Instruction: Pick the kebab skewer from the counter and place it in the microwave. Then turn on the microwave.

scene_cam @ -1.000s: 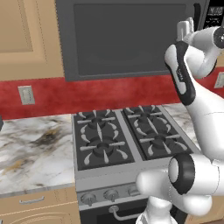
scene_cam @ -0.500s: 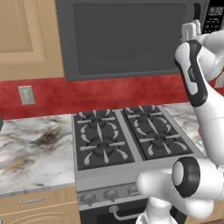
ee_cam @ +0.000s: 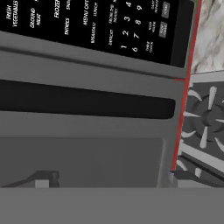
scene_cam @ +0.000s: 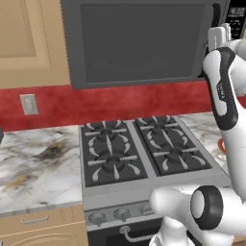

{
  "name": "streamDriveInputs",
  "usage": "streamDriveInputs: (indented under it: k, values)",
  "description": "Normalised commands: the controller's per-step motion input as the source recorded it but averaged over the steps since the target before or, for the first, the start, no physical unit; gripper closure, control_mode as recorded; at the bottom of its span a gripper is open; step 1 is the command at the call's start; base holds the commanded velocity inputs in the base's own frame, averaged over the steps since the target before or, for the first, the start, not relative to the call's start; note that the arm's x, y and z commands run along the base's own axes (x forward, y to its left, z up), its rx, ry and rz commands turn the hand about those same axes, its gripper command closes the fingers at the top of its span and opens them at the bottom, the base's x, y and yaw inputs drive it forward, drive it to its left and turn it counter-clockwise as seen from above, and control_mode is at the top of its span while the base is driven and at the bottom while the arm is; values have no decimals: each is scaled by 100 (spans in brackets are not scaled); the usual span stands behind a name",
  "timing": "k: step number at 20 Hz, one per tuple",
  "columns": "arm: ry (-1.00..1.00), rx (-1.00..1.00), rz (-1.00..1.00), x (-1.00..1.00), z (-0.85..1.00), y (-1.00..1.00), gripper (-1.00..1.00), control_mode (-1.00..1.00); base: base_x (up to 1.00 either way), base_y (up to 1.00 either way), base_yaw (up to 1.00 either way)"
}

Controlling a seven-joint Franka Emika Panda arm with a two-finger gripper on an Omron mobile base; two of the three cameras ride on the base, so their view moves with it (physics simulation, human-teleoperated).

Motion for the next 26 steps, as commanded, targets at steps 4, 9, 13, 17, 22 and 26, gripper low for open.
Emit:
streamDriveInputs:
  k: [4, 9, 13, 17, 22, 26]
  values:
    - [-1, 0, 0, -49, 0, -13, -100, -100, 0, 0, 0]
    - [-2, 0, 0, -47, 0, -17, -100, -100, 0, 0, 0]
    - [0, 0, 0, -41, 0, -20, -100, -100, 0, 0, 0]
    - [0, 0, 0, -38, 0, -13, -100, -100, 0, 0, 0]
    - [0, -1, 0, -27, 0, -3, -100, -100, 0, 0, 0]
    - [0, -1, -6, -23, 8, -13, -100, -100, 0, 0, 0]
